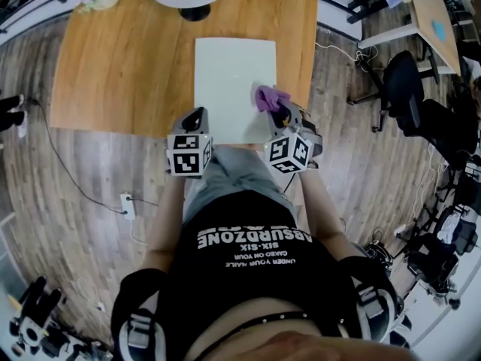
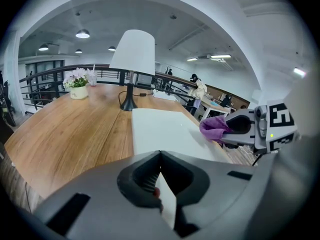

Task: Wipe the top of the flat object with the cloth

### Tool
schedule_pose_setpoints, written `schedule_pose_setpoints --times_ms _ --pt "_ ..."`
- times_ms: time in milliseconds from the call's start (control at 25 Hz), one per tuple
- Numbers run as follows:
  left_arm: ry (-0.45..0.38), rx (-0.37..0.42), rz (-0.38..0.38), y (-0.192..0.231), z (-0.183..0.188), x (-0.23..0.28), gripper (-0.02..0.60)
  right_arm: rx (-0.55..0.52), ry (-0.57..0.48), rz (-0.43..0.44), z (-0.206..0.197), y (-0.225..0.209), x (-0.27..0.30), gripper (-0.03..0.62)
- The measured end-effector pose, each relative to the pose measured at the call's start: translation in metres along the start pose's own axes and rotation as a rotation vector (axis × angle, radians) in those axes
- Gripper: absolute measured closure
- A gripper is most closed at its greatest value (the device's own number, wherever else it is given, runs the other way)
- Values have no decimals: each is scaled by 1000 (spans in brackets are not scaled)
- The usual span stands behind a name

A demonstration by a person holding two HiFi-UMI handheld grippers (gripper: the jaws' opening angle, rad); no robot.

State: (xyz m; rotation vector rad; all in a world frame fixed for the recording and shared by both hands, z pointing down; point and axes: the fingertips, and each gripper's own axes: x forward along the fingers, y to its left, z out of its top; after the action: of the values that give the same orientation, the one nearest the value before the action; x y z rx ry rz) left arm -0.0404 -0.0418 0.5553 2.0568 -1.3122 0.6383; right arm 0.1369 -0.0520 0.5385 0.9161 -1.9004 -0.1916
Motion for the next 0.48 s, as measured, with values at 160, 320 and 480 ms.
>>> schedule_pose_setpoints --times_ms 160,320,480 --pt "7 16 -12 7 12 14 566 -8 27 2 1 -6 19 490" --pt "23 29 -23 16 17 26 566 5 37 1 4 -13 33 490" --pt "36 38 -34 22 22 35 566 14 46 -14 7 -24 44 490"
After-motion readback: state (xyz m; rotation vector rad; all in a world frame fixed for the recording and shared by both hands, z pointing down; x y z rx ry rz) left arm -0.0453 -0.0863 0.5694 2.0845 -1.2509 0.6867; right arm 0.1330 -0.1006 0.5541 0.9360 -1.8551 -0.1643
